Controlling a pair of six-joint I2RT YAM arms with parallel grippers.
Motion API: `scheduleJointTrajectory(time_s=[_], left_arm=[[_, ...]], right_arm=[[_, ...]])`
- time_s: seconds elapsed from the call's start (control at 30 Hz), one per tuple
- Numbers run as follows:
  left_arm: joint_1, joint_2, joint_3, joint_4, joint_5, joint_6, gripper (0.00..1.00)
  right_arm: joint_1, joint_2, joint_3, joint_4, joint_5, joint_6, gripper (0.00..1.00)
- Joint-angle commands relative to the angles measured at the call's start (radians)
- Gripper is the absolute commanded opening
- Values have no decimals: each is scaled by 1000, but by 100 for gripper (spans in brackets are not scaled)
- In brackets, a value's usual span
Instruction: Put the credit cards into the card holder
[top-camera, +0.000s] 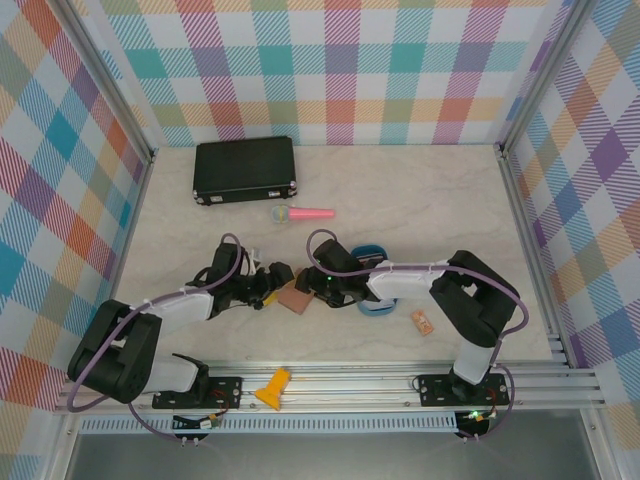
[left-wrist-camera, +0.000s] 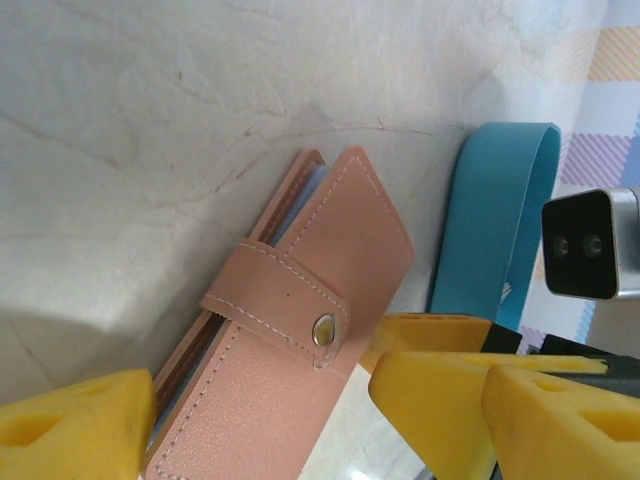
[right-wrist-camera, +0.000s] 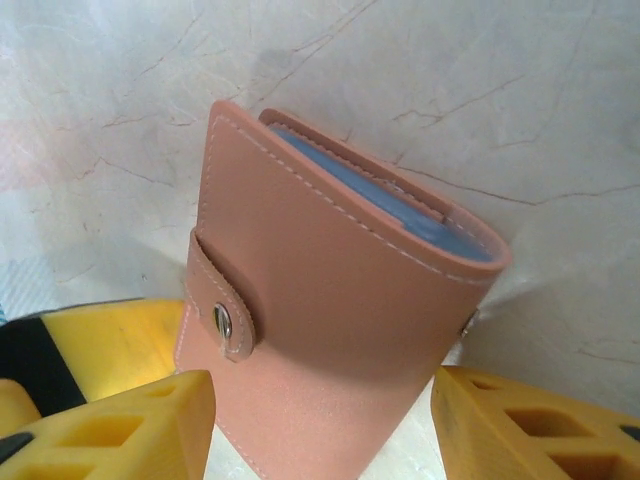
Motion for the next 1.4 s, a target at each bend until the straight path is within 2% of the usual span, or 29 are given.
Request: scheduleJointTrajectory(time_s=[0.0, 0.23, 0.33, 0.5, 0.77, 0.87, 1.0, 1.1, 1.2, 1.37], left_arm=[[-27, -17, -50, 94, 87, -95, 85], [-27, -41, -44, 28, 76, -65, 85], [-26, -59, -32, -27, 56, -41, 85], [-27, -81, 12, -169, 7, 46, 85], [-27, -69, 18, -112, 5, 35, 85], [-26, -67, 47, -105, -14, 40, 83], [-26, -14, 96, -129, -46, 65, 75], [-26, 45, 125, -126, -44, 81, 74], [-26, 95, 136, -114, -39, 93, 74], [-26, 94, 165, -177, -81, 151, 74]], right_arm=[[-16, 11, 2, 128, -10, -19, 60], [-28, -12, 22, 47, 5, -20, 71], [-28, -41, 3, -20, 14, 5, 67], [-29, -48, -51, 51, -49, 51, 59], [-29, 1, -31, 59, -84, 60, 52], [-28, 6, -31, 39, -85, 67, 51], [-28, 10, -37, 49, -86, 65, 50], [-29, 18, -33, 51, -89, 57, 49], [-29, 29, -33, 67, -93, 54, 53], [-34, 23, -42, 72, -78, 55, 55]])
